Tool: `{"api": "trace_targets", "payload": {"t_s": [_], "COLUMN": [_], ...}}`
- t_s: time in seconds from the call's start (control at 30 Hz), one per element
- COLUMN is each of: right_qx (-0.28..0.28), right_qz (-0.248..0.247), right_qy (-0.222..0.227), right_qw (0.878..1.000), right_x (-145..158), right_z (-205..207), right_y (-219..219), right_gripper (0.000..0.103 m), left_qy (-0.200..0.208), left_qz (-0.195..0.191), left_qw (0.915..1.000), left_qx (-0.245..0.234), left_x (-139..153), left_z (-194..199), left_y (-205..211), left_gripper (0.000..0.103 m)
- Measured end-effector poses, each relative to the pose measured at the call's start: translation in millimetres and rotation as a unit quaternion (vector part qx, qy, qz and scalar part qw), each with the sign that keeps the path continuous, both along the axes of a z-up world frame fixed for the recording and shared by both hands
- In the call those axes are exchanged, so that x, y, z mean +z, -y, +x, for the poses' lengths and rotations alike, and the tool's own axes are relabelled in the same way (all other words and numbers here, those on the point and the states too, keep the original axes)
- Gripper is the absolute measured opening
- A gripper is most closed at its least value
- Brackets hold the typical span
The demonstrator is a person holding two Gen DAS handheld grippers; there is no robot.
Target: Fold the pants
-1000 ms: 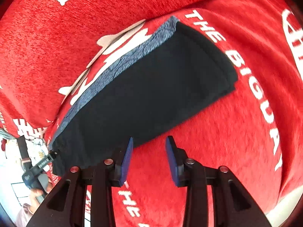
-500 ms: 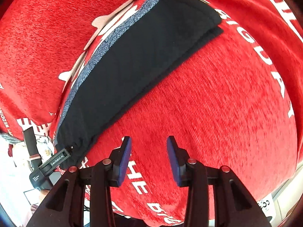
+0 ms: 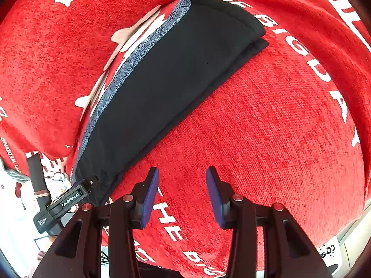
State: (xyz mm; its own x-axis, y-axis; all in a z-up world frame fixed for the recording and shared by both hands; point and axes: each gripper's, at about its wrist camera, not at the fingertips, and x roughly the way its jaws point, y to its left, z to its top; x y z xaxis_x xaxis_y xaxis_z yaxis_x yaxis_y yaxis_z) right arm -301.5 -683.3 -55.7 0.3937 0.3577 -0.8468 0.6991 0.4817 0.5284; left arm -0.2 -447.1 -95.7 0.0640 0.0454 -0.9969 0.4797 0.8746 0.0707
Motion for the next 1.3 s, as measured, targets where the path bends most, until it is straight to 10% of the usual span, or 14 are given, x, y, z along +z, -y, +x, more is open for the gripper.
{"api": "trace_targets", "payload": {"t_s": [0.7,1.13,1.2,1.23,1.3], "right_qx": [-0.083,-0.169,-0.184,-0.187,-0.177], "right_qz": [0.023,0.072,0.089,0.092,0.085], "right_qy": [0.062,0.168,0.169,0.162,0.164], "right_qw": [0.994,0.968,0.964,0.965,0.967], "right_x": [-13.6,-46.9,-49.9,-49.2,-41.6], "right_z": [2.1,26.9,32.4,33.5,32.9], "right_y": [43.7,73.0,77.1,79.0,81.1], "right_gripper": [0.051,0.055,0.049,0.023,0.013], "left_qy": [0.002,0.008,0.022,0.033,0.053], "left_qz": [0.008,0.010,0.003,-0.005,-0.021], "left_qw": [0.9997,0.9994,0.9994,0.9991,0.9982], "left_qx": [-0.024,-0.031,-0.028,-0.025,-0.015], "left_x": [8.6,12.8,22.7,31.1,44.8], "left_z": [-10.1,-23.8,-23.7,-22.6,-17.0], "left_y": [55.6,70.1,71.7,74.5,82.8], "left_gripper": [0.103,0.103,0.091,0.082,0.082]}}
